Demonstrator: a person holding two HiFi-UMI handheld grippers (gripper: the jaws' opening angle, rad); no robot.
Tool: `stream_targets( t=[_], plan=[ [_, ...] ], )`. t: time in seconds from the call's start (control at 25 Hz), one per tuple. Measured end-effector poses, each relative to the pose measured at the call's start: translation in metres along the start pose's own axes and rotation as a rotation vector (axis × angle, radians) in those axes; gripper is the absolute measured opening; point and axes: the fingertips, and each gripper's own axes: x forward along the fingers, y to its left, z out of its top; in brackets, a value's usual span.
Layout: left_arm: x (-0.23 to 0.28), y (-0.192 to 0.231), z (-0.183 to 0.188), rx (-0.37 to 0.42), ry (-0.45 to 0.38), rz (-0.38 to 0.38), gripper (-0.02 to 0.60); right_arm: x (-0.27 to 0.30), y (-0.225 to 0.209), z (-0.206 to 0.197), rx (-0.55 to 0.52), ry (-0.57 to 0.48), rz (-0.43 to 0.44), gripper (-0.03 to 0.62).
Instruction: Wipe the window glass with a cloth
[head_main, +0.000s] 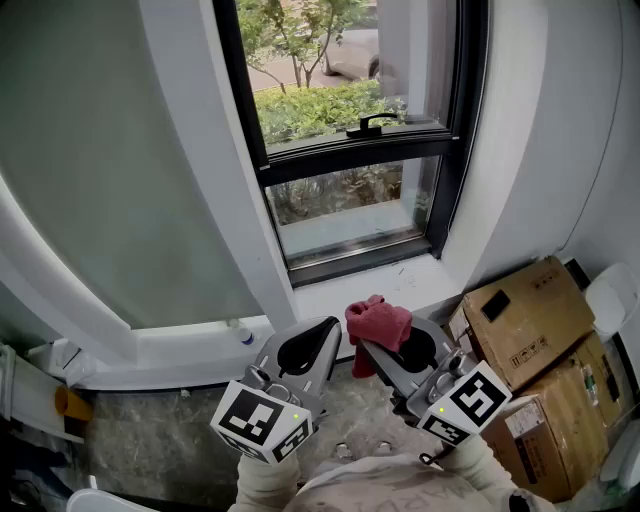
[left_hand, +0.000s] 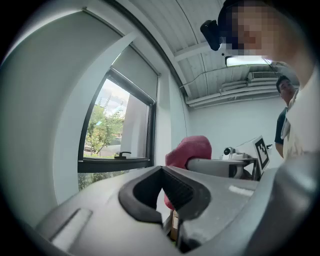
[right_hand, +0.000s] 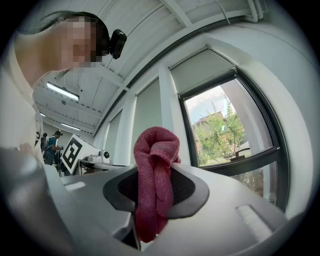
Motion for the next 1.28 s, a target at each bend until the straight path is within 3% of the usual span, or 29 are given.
stream_targets(
  t=[0.44,0.76,1.12,1.28],
  plan=[
    [-0.013,0.015,0.001,-0.004,-0.008,-0.013,0.000,0.018,0.013,-0.004,-0.006,0.005,0.005,0.127],
    [-0.010,0.032,-0.008,0.013,-0.013,-0.075,0.000,0.032,0.005,-0.011,0.023,-0.012,-0.053,0.126],
    [0.063,0.051,-0.004,0.011,-0.043,-0.082,0.000,0.028,-0.072,-0.008,-0.014,-0.027,-0.110,0.124],
    [0.121,0.058,-0.002,0.013,-0.044,-0.077,0.000,0.034,-0.124,-0.008,-0.036,-0.015,-0.073,0.123]
  ],
)
